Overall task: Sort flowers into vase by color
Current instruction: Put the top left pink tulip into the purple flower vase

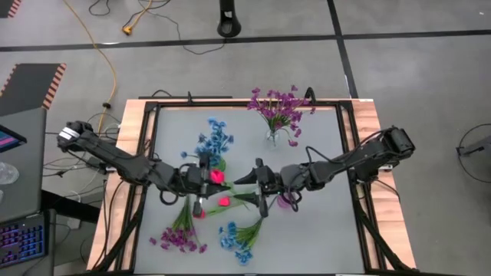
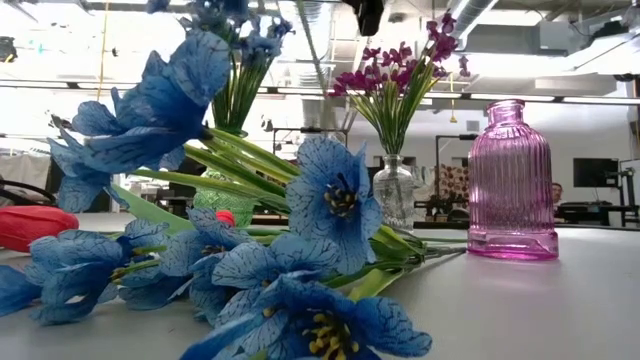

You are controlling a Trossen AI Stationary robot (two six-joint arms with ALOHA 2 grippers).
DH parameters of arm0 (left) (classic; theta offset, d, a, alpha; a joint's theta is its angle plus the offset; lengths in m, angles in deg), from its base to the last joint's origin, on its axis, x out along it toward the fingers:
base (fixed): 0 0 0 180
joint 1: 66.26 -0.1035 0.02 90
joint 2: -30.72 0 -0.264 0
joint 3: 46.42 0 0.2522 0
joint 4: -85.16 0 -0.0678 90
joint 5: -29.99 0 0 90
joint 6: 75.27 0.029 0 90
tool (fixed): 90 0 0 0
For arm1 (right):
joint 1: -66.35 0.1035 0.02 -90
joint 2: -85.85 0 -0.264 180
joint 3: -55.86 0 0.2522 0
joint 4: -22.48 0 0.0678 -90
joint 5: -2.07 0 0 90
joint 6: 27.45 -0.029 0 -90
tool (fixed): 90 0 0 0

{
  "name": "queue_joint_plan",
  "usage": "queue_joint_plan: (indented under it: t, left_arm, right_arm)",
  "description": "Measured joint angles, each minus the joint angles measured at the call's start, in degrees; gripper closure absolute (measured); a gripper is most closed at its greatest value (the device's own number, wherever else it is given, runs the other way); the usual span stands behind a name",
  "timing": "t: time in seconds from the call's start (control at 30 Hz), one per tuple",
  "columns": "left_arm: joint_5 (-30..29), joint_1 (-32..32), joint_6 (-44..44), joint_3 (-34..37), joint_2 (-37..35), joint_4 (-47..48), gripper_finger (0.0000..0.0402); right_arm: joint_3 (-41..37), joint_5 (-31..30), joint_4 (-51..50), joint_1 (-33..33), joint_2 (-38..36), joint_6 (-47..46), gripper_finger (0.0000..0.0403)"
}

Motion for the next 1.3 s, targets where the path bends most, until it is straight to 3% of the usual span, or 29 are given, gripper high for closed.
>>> queue_joint_plan:
  t: [0.43, 1.0, 1.1, 1.3]
  left_arm:
    - [-0.2, 0.0, 1.7, -3.5, 4.7, -0.2, 0.0401]
    - [-0.2, 0.0, 2.1, -3.5, 4.7, -0.2, 0.0401]
    - [1.0, 0.0, 3.3, -3.5, 4.7, -0.2, 0.0386]
    - [1.8, 0.0, 4.0, -3.5, 4.6, -0.1, 0.031]
  right_arm:
    - [0.0, 0.3, 0.0, 1.5, -0.1, 2.9, 0.0166]
    - [0.0, 0.3, 0.2, 1.4, -0.1, 2.9, 0.0358]
    - [0.0, 0.3, 0.2, 1.4, -0.2, 2.9, 0.0366]
    - [0.0, -0.3, -1.0, 2.5, -2.2, 2.9, 0.0365]
